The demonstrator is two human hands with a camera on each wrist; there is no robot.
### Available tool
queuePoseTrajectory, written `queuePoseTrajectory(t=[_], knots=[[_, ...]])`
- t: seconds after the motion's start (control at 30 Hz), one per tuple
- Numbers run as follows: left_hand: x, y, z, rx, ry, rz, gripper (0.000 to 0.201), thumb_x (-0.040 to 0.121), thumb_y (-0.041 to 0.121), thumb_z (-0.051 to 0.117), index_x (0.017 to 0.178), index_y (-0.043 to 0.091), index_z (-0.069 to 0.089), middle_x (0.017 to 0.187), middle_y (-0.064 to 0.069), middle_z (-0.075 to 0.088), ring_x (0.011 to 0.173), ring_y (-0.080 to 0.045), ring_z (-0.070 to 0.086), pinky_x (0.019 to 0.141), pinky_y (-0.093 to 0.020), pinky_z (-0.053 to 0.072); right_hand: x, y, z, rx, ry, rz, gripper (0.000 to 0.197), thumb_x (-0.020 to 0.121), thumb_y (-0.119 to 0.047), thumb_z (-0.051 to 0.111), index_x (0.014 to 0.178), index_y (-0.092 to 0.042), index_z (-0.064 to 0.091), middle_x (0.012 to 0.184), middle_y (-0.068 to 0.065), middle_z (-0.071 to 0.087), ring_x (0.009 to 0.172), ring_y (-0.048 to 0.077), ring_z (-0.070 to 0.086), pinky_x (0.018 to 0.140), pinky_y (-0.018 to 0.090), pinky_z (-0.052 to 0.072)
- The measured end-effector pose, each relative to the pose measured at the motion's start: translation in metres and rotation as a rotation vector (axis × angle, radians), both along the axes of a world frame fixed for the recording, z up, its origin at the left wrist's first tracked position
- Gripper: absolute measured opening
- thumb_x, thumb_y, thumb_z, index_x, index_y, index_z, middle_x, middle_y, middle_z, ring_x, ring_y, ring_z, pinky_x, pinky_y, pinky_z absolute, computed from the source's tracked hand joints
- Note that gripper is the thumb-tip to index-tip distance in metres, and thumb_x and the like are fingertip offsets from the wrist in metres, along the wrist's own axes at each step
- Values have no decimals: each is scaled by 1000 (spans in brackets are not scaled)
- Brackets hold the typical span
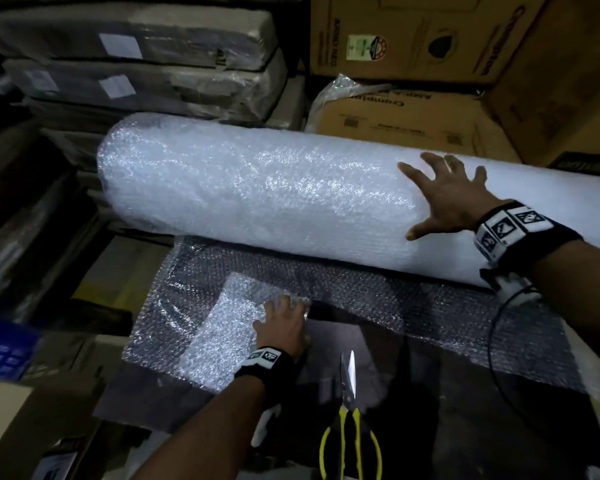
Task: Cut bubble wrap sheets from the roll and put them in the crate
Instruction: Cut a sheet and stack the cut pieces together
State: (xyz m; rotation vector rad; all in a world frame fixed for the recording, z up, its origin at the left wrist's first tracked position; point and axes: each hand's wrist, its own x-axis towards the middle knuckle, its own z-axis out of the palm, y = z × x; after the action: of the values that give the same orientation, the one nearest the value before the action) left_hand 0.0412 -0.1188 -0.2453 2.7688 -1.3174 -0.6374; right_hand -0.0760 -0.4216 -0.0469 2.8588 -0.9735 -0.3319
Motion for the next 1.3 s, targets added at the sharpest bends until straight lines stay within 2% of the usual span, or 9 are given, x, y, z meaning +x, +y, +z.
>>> queuePoseTrajectory(t=[0.23, 0.5, 0.57, 0.67, 0.8, 0.9, 1.0, 1.13, 1.3], knots=[[37, 53, 24, -177, -79, 10, 56, 95, 56, 48, 139, 21, 41, 143, -4, 36, 127, -31, 37, 92, -51, 49, 23, 89, -23, -131, -253, 147, 83, 86, -55, 66, 153, -20, 30, 160, 16, 24, 146, 38, 21, 110, 69, 22], [138, 194, -3, -170, -187, 51, 47, 91, 47, 56, 124, 14, 56, 129, -12, 49, 118, -37, 49, 87, -54, 49, 57, 273, -137, 106, -212, 212, 52, 78, -52, 69, 121, -22, 64, 132, 11, 57, 122, 36, 51, 90, 54, 46], [155, 228, -19, -45, -192, -50, 58, 87, 55, 52, 130, 17, 59, 134, -14, 54, 122, -40, 54, 84, -60, 50, 60, 315, -163, 184, -206, 191, 51, 82, -54, 56, 121, -23, 64, 130, 9, 59, 120, 34, 55, 86, 52, 49], [171, 262, -41, 109, -176, -219, 75, 71, 68, 60, 132, 24, 63, 138, -10, 59, 118, -38, 62, 75, -63, 53, 60, 360, -187, 287, -87, 114, 64, 84, -58, 32, 134, -24, 55, 143, 6, 47, 133, 31, 43, 100, 51, 41], [184, 276, -35, 99, -211, -365, 80, 72, 63, 72, 142, 29, 53, 148, -6, 50, 128, -37, 54, 91, -65, 46, 56, 392, -196, 320, -14, 41, 62, 94, -57, 42, 147, -25, 37, 156, 5, 28, 143, 28, 26, 110, 50, 32], [191, 281, -26, 129, -196, -416, 76, 64, 62, 79, 130, 28, 62, 135, -7, 59, 115, -35, 60, 86, -67, 50, 55, 402, -196, 308, -12, -8, 66, 93, -60, 37, 150, -27, 31, 159, 5, 23, 145, 27, 21, 113, 49, 30], [192, 281, -20, 51, -218, -456, 70, 79, 57, 68, 139, 24, 51, 149, -11, 43, 133, -38, 45, 103, -67, 35, 54, 408, -196, 290, -34, -41, 74, 88, -64, 28, 153, -29, 26, 160, 6, 24, 146, 29, 22, 112, 50, 31], [184, 276, -18, 39, -150, -648, 89, 53, 59, 84, 129, 26, 50, 133, -9, 56, 117, -34, 60, 83, -58, 54, 54, 417, -200, 280, -5, -17, 64, 94, -58, 42, 152, -35, 27, 161, 8, 22, 147, 31, 18, 112, 51, 28], [185, 279, -26, 1, -150, -721, 75, 59, 56, 78, 124, 30, 51, 130, -6, 54, 115, -33, 55, 82, -57, 52, 55, 420, -200, 285, -8, -22, 60, 97, -54, 46, 151, -36, 26, 162, 7, 17, 148, 30, 14, 115, 50, 25]])
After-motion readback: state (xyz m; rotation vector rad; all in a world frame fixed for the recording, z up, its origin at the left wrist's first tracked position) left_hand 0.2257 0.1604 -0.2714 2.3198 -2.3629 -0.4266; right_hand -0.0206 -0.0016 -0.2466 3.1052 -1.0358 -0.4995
